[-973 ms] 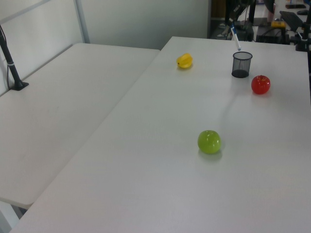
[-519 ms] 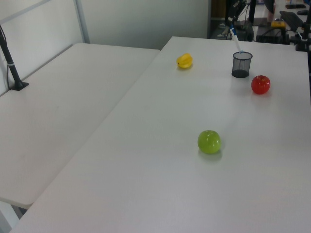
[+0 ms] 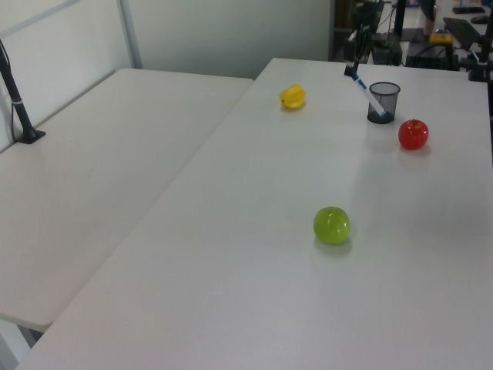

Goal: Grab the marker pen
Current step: 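Carry the marker toward the green apple and lower it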

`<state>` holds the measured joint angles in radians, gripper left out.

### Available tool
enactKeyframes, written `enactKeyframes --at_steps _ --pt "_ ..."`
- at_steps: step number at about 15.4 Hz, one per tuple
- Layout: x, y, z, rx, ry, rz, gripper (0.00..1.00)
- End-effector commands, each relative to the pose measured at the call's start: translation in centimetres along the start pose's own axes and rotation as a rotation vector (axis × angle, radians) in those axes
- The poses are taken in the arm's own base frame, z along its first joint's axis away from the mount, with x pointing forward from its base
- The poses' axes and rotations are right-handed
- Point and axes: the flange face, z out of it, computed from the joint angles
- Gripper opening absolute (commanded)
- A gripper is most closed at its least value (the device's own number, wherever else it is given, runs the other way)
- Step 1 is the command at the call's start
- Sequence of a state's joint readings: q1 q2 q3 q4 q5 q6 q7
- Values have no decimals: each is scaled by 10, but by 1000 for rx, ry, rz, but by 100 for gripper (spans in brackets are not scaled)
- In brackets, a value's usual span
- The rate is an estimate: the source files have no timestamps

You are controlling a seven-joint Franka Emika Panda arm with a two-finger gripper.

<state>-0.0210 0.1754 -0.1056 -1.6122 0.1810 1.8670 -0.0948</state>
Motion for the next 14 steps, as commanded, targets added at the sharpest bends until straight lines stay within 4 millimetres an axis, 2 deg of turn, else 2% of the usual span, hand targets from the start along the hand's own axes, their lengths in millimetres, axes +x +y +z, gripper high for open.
enactKeyframes --at_steps 1,3,6,10,14 --pt "3 -26 49 -33 -87 -15 8" --pt "6 -34 68 -45 -113 -37 8" --pt "6 -47 82 -60 -136 -69 9" --pt "5 -73 135 -106 -210 -124 10" --pt "6 -77 156 -119 -225 -116 13"
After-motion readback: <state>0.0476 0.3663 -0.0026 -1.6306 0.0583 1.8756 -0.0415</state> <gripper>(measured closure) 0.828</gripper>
